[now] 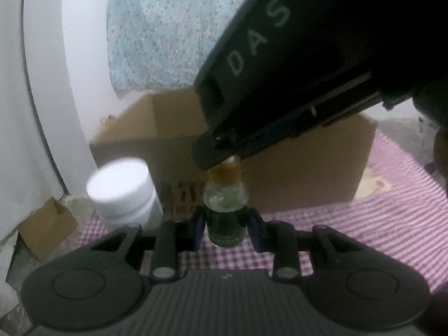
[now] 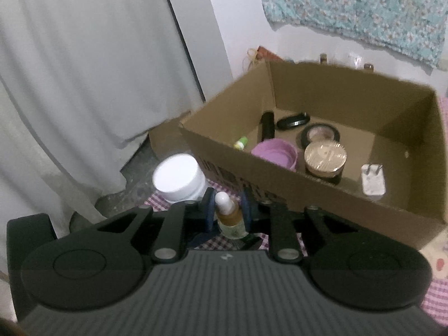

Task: Organize rigid objects
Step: 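Close the right gripper on the neck of the green dropper bottle, then lift the dropper bottle with the right gripper and carry it over the box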

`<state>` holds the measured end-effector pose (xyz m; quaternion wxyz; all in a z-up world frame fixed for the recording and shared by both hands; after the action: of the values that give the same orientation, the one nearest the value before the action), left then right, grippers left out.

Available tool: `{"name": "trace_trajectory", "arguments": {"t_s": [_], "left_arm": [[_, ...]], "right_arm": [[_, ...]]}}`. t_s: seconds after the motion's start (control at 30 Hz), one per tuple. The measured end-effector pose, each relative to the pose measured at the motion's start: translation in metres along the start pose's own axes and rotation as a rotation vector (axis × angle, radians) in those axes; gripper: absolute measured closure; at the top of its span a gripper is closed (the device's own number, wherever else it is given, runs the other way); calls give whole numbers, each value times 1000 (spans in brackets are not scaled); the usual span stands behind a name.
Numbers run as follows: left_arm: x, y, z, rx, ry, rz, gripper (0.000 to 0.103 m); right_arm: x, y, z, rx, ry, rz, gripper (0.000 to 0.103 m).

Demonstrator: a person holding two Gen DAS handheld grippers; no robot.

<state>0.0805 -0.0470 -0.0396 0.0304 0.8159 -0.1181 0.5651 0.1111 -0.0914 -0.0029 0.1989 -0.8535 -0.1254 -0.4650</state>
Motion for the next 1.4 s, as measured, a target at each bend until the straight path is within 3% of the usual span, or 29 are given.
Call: {"name": "trace_trajectory", "arguments": {"t_s": [0.17,0.33,0.53,0.67,1.0,1.17,1.4], "left_arm": [[41,3,-22,-8,71,10,70],[82,2,-10,-44,91,-14,70],[120,17,53,-119,40,-63,70],[127,28,111,-158,-48,-98,70],[102,42,205,-162,-292,-126,70],[96,39,221,-167,-346,-139,70],[93,51,216,-169,-403,-131,70]], "right_arm": [[33,-7,-40,14,97,-14,85],[74,2,-61,10,165,-24,85],[125,54,-52,-28,167,18,84],[143,101,-30,-64,119,64,84],[116,193,40,-91,-18,222,84],[105,207,64,-84,-62,262,84],[100,216,79,-81,-110,276,83]]}}
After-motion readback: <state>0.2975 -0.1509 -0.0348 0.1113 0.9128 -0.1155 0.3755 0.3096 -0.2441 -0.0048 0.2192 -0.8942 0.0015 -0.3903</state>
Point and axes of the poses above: each gripper's, at about its wrist camera, not at the fingertips, and z roughly the way its jaws point, y to its right, x to its top, the point moved 6 cm from there along z, roughly the way its jaws point, and after that the axes turned 11 degrees about y, right-handed, at the moved point
